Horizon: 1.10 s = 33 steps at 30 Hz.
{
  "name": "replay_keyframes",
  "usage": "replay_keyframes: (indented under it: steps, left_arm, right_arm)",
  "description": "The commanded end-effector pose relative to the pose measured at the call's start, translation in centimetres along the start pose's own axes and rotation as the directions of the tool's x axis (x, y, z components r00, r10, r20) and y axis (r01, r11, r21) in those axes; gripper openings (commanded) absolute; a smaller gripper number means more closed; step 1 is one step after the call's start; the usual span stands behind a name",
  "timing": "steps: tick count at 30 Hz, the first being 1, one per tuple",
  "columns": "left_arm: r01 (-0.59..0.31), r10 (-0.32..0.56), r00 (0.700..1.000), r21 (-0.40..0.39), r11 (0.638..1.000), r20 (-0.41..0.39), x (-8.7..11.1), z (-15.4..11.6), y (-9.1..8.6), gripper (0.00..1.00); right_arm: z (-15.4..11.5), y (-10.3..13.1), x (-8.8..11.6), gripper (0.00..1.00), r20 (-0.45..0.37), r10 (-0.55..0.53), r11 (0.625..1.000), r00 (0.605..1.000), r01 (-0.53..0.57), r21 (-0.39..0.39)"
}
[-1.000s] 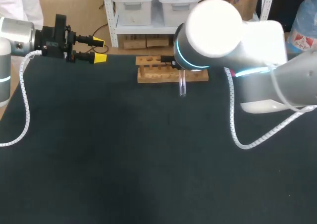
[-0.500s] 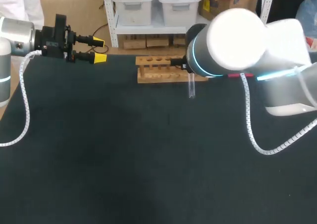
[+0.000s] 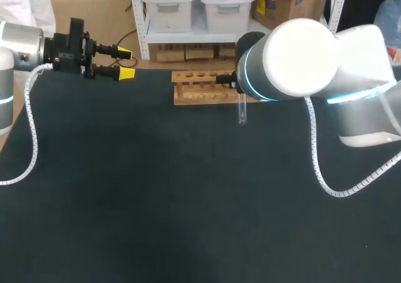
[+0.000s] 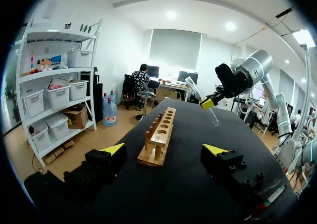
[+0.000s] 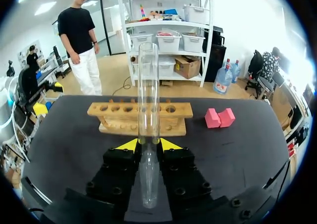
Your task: Grasp the test tube, adjust it, and insert it.
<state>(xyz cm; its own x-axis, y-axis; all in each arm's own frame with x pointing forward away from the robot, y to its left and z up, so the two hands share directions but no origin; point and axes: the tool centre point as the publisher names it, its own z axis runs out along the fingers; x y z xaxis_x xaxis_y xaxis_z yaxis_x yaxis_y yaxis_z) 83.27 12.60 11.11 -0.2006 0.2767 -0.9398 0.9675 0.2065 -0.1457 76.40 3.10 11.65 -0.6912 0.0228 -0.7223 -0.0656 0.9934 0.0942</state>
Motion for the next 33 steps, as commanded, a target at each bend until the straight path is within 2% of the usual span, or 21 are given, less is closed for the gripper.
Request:
replay_keyframes:
  steps: [1,2,6,17,24,29,33]
  left_arm:
    - [-0.002,0.002,1.0,0.0,1.0,0.003,0.1,0.0,0.0,1.0]
    - [-0.002,0.002,1.0,0.0,1.0,0.003,0.1,0.0,0.0,1.0]
    - [-0.002,0.002,1.0,0.0,1.0,0.003,0.1,0.0,0.0,1.0]
    - [-0.002,0.002,1.0,0.0,1.0,0.003,0.1,0.0,0.0,1.0]
    - [-0.002,0.002,1.0,0.0,1.0,0.003,0.1,0.0,0.0,1.0]
    - [-0.002,0.002,1.0,0.0,1.0,0.003,0.1,0.0,0.0,1.0]
    - [-0.002,0.002,1.0,0.0,1.0,0.003,0.1,0.0,0.0,1.0]
  right_arm:
    - [-0.5,0.0,-1.0,0.0,0.243,0.111,0.992,0.964,-0.093,-0.087]
    - [-0.7,0.0,-1.3,0.0,0.294,0.129,0.989,0.947,-0.102,-0.106]
    - [-0.9,0.2,-2.2,0.0,0.375,0.143,0.989,0.916,-0.119,-0.087]
    - [-1.3,0.4,-4.2,0.0,0.488,0.12,0.991,0.864,-0.134,-0.007]
    - [-1.5,0.2,-5.9,0.0,0.529,0.097,0.992,0.843,-0.122,0.013]
    - [-1.4,-0.2,-6.8,0.0,0.533,0.08,0.995,0.842,-0.102,0.012]
    - [-0.6,-0.6,-7.5,0.0,0.538,0.039,0.996,0.842,-0.074,0.045]
